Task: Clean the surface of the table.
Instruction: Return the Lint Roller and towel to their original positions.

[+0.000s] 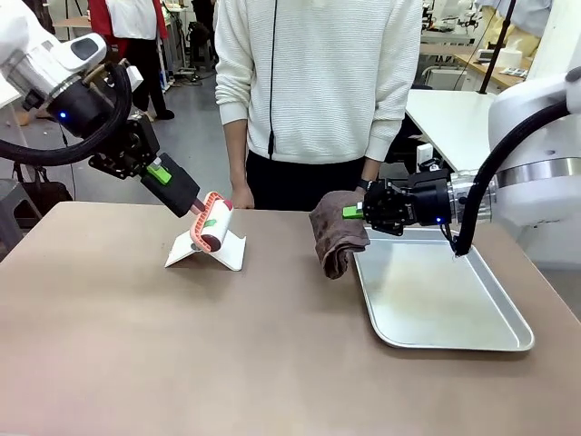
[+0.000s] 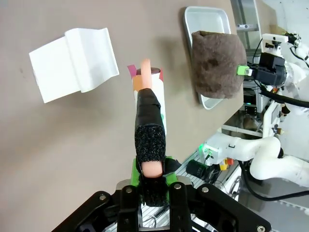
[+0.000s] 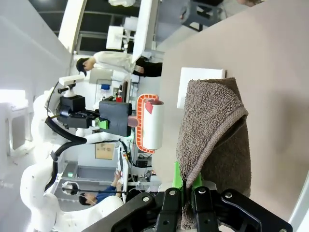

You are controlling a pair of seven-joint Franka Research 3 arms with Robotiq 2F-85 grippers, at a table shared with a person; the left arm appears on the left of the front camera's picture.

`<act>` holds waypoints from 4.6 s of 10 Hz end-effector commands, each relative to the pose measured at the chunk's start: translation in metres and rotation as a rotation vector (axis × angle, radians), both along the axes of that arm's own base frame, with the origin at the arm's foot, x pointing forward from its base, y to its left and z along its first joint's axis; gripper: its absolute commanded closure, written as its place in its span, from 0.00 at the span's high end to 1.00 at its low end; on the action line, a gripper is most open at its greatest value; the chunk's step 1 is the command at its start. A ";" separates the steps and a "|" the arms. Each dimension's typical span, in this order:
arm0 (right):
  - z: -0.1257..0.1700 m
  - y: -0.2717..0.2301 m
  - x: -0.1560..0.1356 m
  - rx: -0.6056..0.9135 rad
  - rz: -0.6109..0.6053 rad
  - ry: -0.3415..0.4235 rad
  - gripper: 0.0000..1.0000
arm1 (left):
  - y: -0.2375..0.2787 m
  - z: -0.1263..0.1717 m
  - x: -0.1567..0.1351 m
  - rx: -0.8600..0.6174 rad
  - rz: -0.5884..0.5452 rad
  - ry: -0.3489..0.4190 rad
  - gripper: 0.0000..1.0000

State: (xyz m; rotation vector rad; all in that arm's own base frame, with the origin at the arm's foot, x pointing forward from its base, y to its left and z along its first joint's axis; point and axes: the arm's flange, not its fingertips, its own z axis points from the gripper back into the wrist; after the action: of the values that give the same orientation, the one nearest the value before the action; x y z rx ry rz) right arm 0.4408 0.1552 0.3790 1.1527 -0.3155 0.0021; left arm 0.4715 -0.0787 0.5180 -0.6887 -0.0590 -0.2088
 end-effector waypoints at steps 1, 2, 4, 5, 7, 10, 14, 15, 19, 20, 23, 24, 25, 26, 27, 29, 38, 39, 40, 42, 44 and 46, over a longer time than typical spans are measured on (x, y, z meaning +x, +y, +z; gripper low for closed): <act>-0.009 0.022 0.015 -0.044 -0.032 -0.018 0.07 | -0.013 -0.012 0.009 0.025 0.051 -0.002 0.22; -0.018 0.037 0.025 -0.063 -0.028 -0.013 0.07 | -0.024 -0.021 0.014 0.049 0.074 -0.005 0.22; -0.040 0.054 0.036 -0.095 -0.035 0.040 0.07 | -0.033 -0.032 0.023 0.082 0.070 0.016 0.22; -0.051 0.063 0.038 -0.114 -0.036 0.078 0.07 | -0.038 -0.039 0.032 0.101 0.055 0.035 0.22; -0.062 0.069 0.041 -0.160 -0.041 0.130 0.07 | -0.048 -0.055 0.048 0.123 0.040 0.092 0.22; -0.066 0.063 0.039 -0.258 -0.108 0.185 0.07 | -0.055 -0.072 0.064 0.095 0.054 0.099 0.22; -0.067 0.061 0.044 -0.272 -0.105 0.203 0.07 | -0.058 -0.076 0.079 0.106 0.102 0.071 0.22; -0.067 0.059 0.044 -0.266 -0.110 0.200 0.07 | -0.058 -0.079 0.080 0.096 0.147 0.073 0.22; -0.071 0.055 0.046 -0.247 -0.120 0.210 0.07 | -0.053 -0.087 0.084 0.053 0.208 0.098 0.22; -0.071 0.053 0.047 -0.243 -0.126 0.210 0.07 | -0.052 -0.088 0.084 0.054 0.200 0.111 0.22; -0.073 0.052 0.048 -0.235 -0.130 0.211 0.07 | -0.052 -0.093 0.085 0.069 0.191 0.144 0.22; -0.074 0.052 0.048 -0.234 -0.128 0.214 0.07 | -0.052 -0.096 0.086 0.077 0.193 0.157 0.22; -0.075 0.052 0.049 -0.234 -0.128 0.222 0.07 | -0.050 -0.097 0.086 0.077 0.195 0.158 0.22; -0.076 0.053 0.050 -0.233 -0.126 0.226 0.07 | -0.050 -0.096 0.086 0.071 0.196 0.160 0.22; -0.076 0.052 0.051 -0.230 -0.128 0.231 0.07 | -0.048 -0.096 0.086 0.071 0.201 0.161 0.22; -0.077 0.053 0.052 -0.226 -0.125 0.236 0.07 | -0.044 -0.096 0.087 0.081 0.221 0.149 0.22; -0.079 0.052 0.056 -0.226 -0.109 0.278 0.92 | -0.043 -0.098 0.089 0.121 0.206 0.151 1.00; -0.080 0.052 0.056 -0.221 -0.106 0.281 1.00 | -0.039 -0.098 0.088 0.124 0.215 0.146 1.00; -0.081 0.051 0.056 -0.218 -0.102 0.283 1.00 | -0.036 -0.096 0.088 0.125 0.229 0.139 1.00; -0.078 0.049 0.055 -0.215 -0.099 0.267 0.96 | -0.028 -0.090 0.084 0.127 0.248 0.133 1.00; -0.070 0.050 0.052 -0.237 -0.085 0.254 1.00 | -0.022 -0.086 0.078 0.135 0.253 0.132 1.00; -0.062 0.045 0.049 -0.233 -0.092 0.248 1.00 | -0.011 -0.078 0.063 0.128 0.237 0.121 1.00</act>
State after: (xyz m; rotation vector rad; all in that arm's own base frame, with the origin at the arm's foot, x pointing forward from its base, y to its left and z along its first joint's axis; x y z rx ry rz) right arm 0.4918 0.2036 0.3065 0.9005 -0.1599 -0.1696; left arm 0.5491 -0.0960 0.4350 -0.5771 -0.0203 0.0564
